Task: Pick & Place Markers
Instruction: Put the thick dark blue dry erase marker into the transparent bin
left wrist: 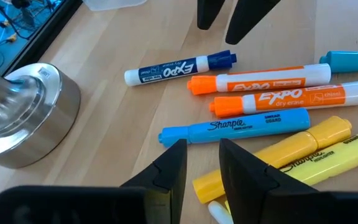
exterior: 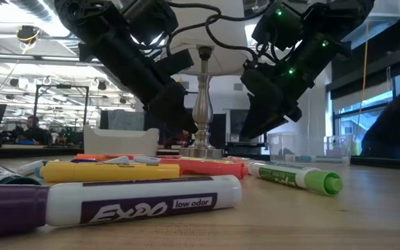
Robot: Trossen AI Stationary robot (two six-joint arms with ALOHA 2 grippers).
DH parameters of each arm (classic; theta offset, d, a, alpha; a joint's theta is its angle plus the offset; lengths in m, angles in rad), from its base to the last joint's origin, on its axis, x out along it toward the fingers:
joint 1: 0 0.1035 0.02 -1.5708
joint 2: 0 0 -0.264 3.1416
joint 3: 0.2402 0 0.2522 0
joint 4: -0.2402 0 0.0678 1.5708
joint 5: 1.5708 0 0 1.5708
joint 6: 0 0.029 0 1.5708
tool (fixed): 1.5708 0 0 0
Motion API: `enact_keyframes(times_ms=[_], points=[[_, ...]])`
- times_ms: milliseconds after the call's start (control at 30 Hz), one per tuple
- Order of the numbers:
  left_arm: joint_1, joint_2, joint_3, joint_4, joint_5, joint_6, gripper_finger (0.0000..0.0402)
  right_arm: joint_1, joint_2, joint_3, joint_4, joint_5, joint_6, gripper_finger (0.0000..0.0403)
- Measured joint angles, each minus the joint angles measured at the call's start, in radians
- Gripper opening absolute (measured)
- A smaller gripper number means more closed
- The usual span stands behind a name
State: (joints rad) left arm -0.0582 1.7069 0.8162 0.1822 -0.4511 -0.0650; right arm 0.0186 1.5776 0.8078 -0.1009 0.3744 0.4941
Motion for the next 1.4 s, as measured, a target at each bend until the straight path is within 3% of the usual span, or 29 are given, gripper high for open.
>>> enact_keyframes(times_ms=[267,700,833,1033,1200,1400], points=[[0.000,0.000,0.000,0.000,0.000,0.000,0.0090,-0.007,0.000,0.016,-0.003,0.050,0.106,0.0149],[0.000,0.000,0.000,0.001,-0.003,-0.003,0.0091,-0.008,0.000,0.032,-0.062,-0.030,0.182,0.0149],[0.000,0.000,0.000,0.001,-0.003,-0.003,0.0091,-0.008,0.000,0.091,-0.151,-0.133,0.227,0.0149],[0.000,0.000,0.000,0.002,-0.003,-0.003,0.0096,-0.016,0.002,0.150,-0.208,0.042,0.180,0.0149],[0.000,0.000,0.000,0.002,-0.002,-0.003,0.0100,-0.036,0.063,0.150,-0.200,0.118,0.225,0.0149],[0.000,0.000,0.000,0.001,-0.002,0.000,0.0102,-0.076,0.168,0.150,-0.134,0.068,0.233,0.0149]])
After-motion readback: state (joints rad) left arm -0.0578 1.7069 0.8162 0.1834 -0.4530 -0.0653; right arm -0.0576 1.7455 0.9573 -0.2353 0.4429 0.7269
